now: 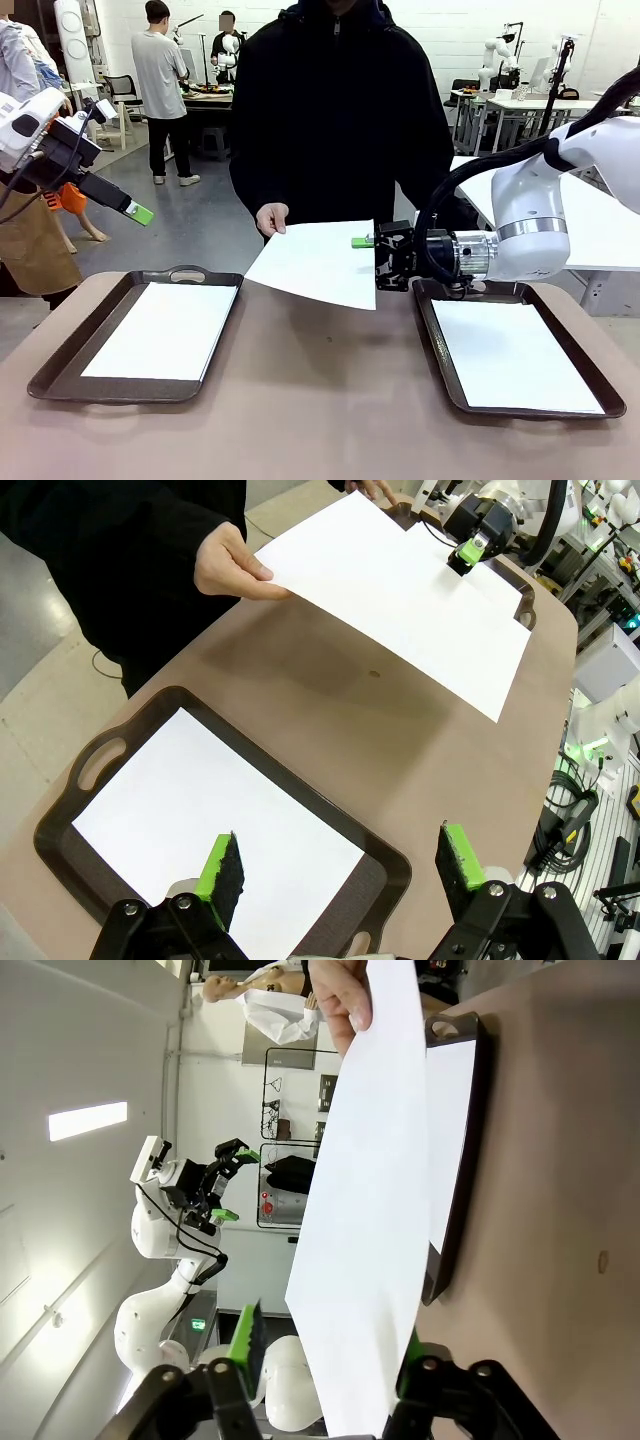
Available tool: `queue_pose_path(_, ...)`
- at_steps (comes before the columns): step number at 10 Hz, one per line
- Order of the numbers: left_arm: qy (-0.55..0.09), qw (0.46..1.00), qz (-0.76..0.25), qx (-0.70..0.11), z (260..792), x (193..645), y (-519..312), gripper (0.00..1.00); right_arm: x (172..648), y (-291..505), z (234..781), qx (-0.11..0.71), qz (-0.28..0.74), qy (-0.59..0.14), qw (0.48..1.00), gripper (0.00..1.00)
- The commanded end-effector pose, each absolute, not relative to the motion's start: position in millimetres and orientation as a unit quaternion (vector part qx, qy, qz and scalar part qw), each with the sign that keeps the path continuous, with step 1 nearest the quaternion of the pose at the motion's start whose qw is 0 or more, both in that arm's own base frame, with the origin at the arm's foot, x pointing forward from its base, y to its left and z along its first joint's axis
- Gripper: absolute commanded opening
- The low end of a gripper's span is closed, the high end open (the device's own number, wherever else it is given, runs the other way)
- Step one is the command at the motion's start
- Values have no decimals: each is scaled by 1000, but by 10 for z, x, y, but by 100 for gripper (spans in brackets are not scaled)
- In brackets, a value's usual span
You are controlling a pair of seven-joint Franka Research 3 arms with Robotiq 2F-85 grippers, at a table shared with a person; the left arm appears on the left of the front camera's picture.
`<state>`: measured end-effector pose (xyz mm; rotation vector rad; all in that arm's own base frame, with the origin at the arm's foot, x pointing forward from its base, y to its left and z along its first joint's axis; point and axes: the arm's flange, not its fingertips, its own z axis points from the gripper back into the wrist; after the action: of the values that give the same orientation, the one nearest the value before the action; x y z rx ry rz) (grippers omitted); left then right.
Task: Sort the A4 documents.
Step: Receive the A4 Paper.
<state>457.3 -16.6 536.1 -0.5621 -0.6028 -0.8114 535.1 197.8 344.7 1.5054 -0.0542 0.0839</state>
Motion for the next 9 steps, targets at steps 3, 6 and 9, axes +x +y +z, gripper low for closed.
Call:
queue_pose_path(3, -286, 836, -386, -264, 5365, 4569, -168, 100, 5451, 2150, 3366, 692, 21, -19, 721, 21)
queue_pose_path(6, -286, 836, -386, -264, 5365, 4569, -168, 100, 5500, 2111, 3315, 687, 11, -19, 727, 0)
queue_pose_path(9, -286, 836, -386, -264, 5365, 4569, -168, 100, 5544, 2078, 3311, 681, 10, -21, 732, 0)
